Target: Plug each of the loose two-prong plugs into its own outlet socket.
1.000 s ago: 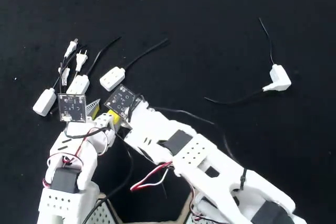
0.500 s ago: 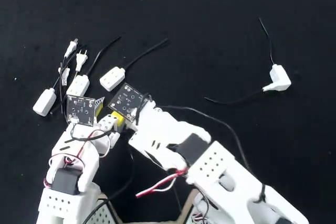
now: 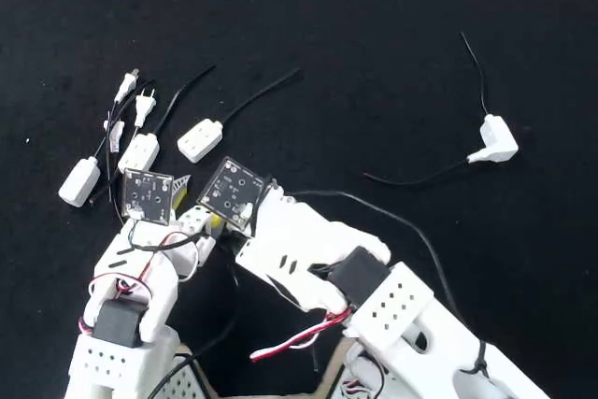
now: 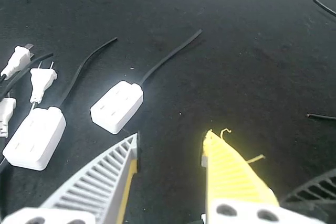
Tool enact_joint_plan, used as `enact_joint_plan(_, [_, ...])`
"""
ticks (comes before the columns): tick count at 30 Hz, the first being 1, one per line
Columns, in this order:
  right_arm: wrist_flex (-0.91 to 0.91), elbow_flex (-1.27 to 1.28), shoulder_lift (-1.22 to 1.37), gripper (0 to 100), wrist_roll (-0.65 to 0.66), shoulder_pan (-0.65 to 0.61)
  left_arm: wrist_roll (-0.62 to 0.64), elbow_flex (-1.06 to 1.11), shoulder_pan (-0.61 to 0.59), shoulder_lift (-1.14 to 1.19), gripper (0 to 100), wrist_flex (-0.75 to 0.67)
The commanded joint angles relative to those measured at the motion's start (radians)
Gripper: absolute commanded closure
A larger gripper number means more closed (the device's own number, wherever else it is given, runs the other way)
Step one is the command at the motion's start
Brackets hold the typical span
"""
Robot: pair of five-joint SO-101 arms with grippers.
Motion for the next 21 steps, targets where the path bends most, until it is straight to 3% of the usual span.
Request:
enact_joint_plan(1, [0.003, -0.119, -0.031, 98.8, 0.005, -0.009, -0.008, -0.015, 0.013, 0.005, 80, 0.003])
enact_joint_plan(10, [0.005, -0.102, -0.031, 98.8, 0.005, 0.0, -0.008, -0.015, 0.012, 0.005, 80, 0.003])
enact_joint_plan(21, [0.005, 0.058, 0.036, 98.8, 0.012, 0.196, 0.041, -0.058, -0.065, 0.003, 80, 0.002])
